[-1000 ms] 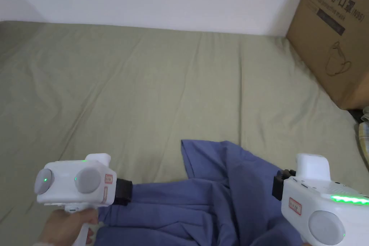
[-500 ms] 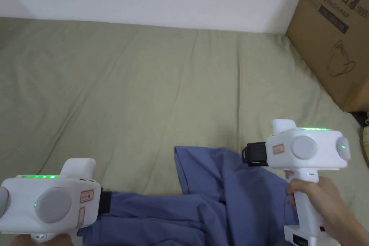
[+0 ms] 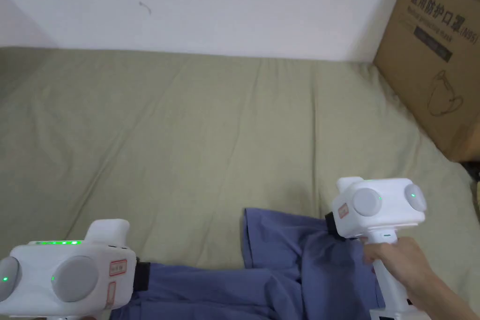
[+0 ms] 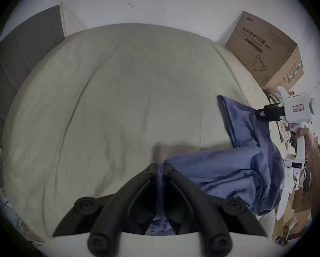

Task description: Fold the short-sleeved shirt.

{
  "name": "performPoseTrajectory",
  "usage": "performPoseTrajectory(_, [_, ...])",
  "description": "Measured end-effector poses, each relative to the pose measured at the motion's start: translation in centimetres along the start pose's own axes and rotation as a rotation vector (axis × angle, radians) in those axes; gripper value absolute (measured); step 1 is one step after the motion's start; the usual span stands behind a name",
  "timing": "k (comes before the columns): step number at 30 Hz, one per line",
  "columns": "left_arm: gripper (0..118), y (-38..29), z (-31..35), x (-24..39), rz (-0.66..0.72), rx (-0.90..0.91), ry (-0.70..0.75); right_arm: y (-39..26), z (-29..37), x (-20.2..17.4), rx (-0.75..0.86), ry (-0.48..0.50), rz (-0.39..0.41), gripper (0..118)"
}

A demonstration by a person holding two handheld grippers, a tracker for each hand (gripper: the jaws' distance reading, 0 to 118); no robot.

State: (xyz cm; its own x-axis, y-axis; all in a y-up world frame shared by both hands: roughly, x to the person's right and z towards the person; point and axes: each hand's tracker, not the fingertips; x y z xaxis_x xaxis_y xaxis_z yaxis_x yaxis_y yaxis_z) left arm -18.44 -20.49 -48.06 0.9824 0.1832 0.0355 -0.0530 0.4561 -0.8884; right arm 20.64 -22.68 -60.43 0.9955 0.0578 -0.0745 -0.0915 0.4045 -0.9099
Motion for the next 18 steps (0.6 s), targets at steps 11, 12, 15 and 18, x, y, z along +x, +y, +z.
performPoseTrajectory(11, [4, 3.6, 11.4, -0.3, -0.059, 0.227, 0.065, -0.2, 18.7, 7.8, 0.292, 0.010, -0.157, 2])
performPoseTrajectory(12, [4, 4.0, 12.8, -0.3, -0.064, 0.251, 0.078, -0.4, 20.7, 8.4, 0.327, -0.011, -0.156, 2])
performPoseTrajectory(15, [4, 4.9, 16.6, 0.1, -0.102, 0.306, 0.095, -1.0, 26.2, 10.2, 0.401, -0.049, -0.197, 2])
performPoseTrajectory(18, [4, 6.1, 20.1, 0.5, -0.117, 0.387, 0.135, -1.5, 30.6, 11.8, 0.460, -0.057, -0.269, 2])
